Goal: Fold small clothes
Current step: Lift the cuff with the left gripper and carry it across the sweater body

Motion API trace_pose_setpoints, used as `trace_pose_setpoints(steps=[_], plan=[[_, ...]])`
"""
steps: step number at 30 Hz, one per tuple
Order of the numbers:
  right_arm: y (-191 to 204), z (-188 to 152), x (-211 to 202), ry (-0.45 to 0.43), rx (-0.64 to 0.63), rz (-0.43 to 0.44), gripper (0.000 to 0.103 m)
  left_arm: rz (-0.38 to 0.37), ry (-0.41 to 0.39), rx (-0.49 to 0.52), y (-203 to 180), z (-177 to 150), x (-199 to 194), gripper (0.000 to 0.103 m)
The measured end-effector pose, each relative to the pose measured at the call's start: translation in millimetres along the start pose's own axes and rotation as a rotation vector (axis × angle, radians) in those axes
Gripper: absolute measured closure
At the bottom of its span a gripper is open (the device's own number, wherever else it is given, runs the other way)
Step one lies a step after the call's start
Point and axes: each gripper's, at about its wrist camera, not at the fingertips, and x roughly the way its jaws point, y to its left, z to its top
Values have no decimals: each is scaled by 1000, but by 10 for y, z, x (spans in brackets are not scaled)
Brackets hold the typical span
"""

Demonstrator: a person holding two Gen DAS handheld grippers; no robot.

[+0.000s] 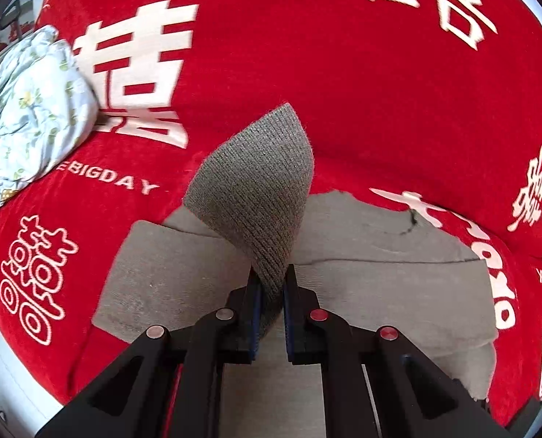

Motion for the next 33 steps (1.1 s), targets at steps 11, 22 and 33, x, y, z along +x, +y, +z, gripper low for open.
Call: trace_pose_setpoints(steps=[11,22,33], plan=[[-217,-198,-161,-13,-17,-22,16,-36,24,67,-681,-45,28,92],[-237,-280,-220,-39,-38,-29,16,-49,22,175,-1326,-140,-9,92],[-504,-398,-353,-57,6,-36,16,-84,32,274,-1954,-330,-29,92]])
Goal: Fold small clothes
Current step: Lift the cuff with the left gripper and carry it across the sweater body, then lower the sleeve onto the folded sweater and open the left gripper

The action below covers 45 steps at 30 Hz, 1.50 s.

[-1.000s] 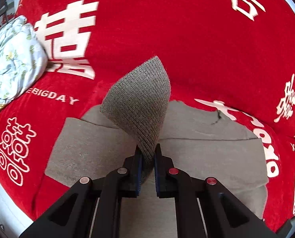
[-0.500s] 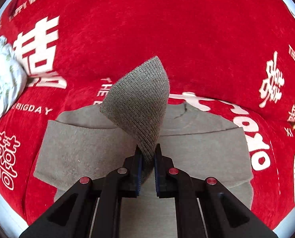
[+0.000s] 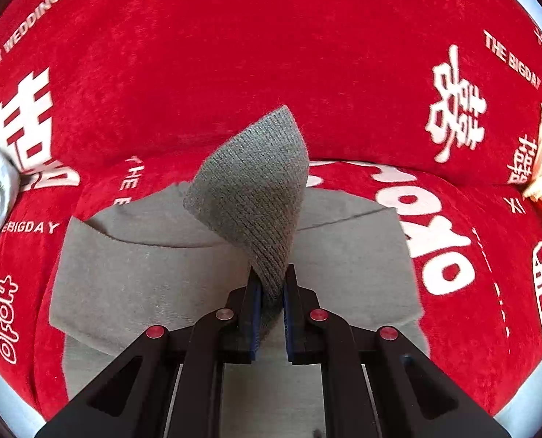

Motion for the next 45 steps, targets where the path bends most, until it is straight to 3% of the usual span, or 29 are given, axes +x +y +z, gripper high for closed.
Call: trace_pose_setpoints(steps=[14,21,29,37,39,40,41,43,45], plan=[[-84,-91,-28,-27,8,-3,16,-33,34,76,-430,-79,166,92],[-71,-122,-46,-43,0,-7,16,-66,73,86,-466,-131,339,92],[-64,-145,-56,-59,-8,-14,16,-176,111,41,-390,-172,576,91],[-73,-159,-60,-72,-9,-6,15,-192,172,76,-458,-232,775,91],[-74,-167,-59,-74,-11,-5,15,-193,193,81,-461,-252,832,67],[-78,-167,-56,-75,-11,-5,15,-202,192,76,-451,-260,836,36],[-75,-171,-55,-76,-12,-5,15,-195,164,70,-438,-266,803,21],[-75,-174,-53,-76,-12,-4,15,-176,125,76,-427,-257,744,21],[-74,-174,-51,-75,-11,-5,15,-221,134,69,-385,-228,710,21]])
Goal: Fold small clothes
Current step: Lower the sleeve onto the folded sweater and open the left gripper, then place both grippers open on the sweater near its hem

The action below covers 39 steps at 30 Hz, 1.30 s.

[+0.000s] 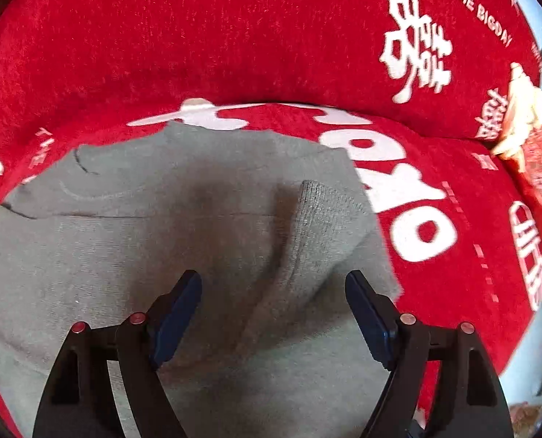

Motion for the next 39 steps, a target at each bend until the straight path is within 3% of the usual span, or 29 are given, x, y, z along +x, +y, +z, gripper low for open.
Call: trace_pose_setpoints(steps=[6,11,15,19,22,24,28,31,35,39], plan=[[-151,192,-172,-23,97,36,14,-108,-119,-28,412,45,-585,21],[-40,783,-107,-70,84,77,14,-4,-143,-140,1146,-23,-751,21],[303,1189,334,6,44,165,14,86,-126,-274,1818,-214,-728,21],[506,1384,876,111,65,202,14,102,-105,-356,2219,-386,-662,21],[457,1374,1215,200,108,145,14,124,-92,-315,2209,-415,-574,21],[290,1286,1276,229,126,37,15,159,-95,-254,2124,-416,-526,21],[-13,1116,976,196,150,-134,15,204,-102,-184,2009,-451,-494,21],[-155,1028,728,168,189,-195,14,191,-115,-155,1915,-502,-565,21],[-108,1071,613,149,194,-199,14,181,-117,-117,1727,-532,-593,21],[209,1139,684,141,119,-94,13,193,-112,-89,1600,-595,-607,21]])
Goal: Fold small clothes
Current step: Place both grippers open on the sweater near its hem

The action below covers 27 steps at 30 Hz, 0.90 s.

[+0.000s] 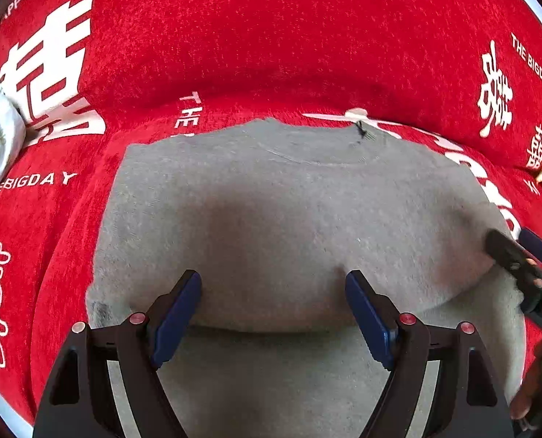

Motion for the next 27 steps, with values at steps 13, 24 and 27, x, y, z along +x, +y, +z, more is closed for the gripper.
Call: trace_pose_setpoints(steps=[13,24,27], plan=[[128,-306,-212,41,0,-5,13,6,-15,42,-26,-281,-177,21],[274,-903,-202,95,-56,-33,6,38,-28,103,-141,-844,-298,21],[262,-1065,-292,80,-65,-24,1,33,-34,114,-113,-958,-363,21]])
